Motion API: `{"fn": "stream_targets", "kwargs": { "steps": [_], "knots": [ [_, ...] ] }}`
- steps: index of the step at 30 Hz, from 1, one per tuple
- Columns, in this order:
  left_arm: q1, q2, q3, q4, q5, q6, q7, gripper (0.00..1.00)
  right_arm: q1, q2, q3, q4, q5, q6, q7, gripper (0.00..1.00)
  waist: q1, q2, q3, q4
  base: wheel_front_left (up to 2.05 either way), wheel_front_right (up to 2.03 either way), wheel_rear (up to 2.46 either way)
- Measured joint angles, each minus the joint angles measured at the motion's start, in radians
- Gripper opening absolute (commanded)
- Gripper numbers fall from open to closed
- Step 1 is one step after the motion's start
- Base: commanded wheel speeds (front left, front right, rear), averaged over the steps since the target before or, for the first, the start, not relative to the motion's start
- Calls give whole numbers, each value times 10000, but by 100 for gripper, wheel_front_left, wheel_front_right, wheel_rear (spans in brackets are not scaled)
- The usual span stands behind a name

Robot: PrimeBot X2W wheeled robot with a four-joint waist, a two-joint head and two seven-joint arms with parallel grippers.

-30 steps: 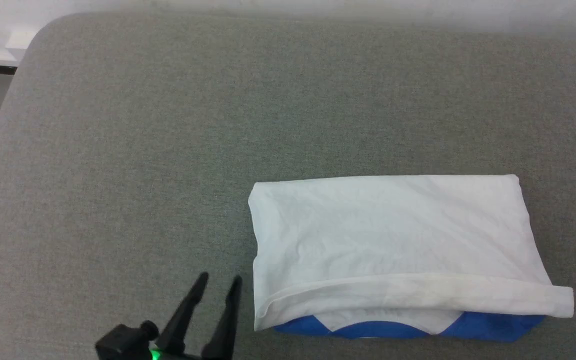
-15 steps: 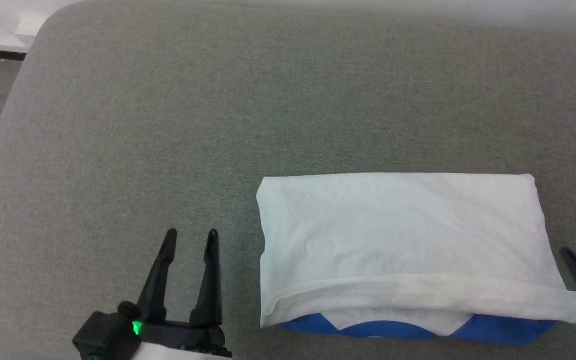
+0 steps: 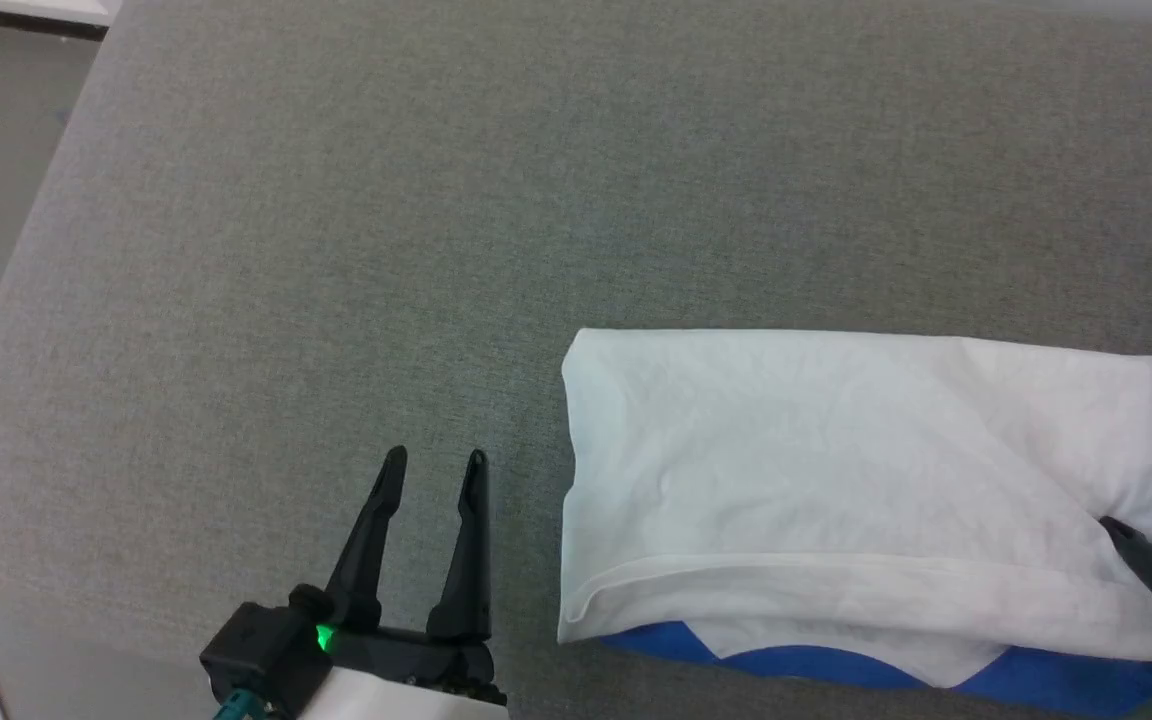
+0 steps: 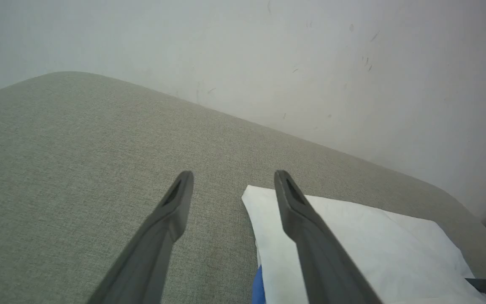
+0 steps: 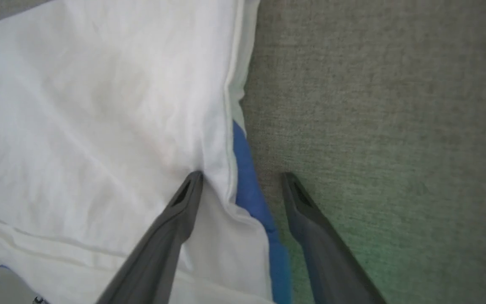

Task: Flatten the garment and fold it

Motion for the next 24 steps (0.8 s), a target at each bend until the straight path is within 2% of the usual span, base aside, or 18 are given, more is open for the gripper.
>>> {"fn": "stream_targets", "kwargs": {
  "steps": [2,3,4,5,9,16,24],
  "knots": [
    [-7,-13,0,59,0,-13,0,100,3,-174,117,-82,144,-2,270,100,1,0,79,78,0,0,0],
    [-12,-27,0,86,0,-23,0,100,3,-244,159,-115,213,-2,393,53,1,0,106,113,0,0,0],
    [-13,-40,6,115,-2,-82,0,100,3,-307,203,-144,259,-12,495,33,0,0,123,144,0,0,0],
    [-15,-58,8,132,-2,-88,-2,100,3,-364,236,-167,290,-17,545,0,0,0,131,171,0,0,0],
    [-46,-109,58,203,-12,-180,-10,100,-10,-307,477,-203,272,-12,535,0,0,0,47,179,0,0,0],
    [-142,-148,161,336,-35,-274,-10,100,-175,268,199,249,-215,17,-546,0,1,0,-237,38,0,0,0],
    [-131,-134,290,401,-113,-355,-10,100,-696,144,-1256,1074,-890,15,-1561,0,1,0,-468,-299,0,0,0]
  ]
}}
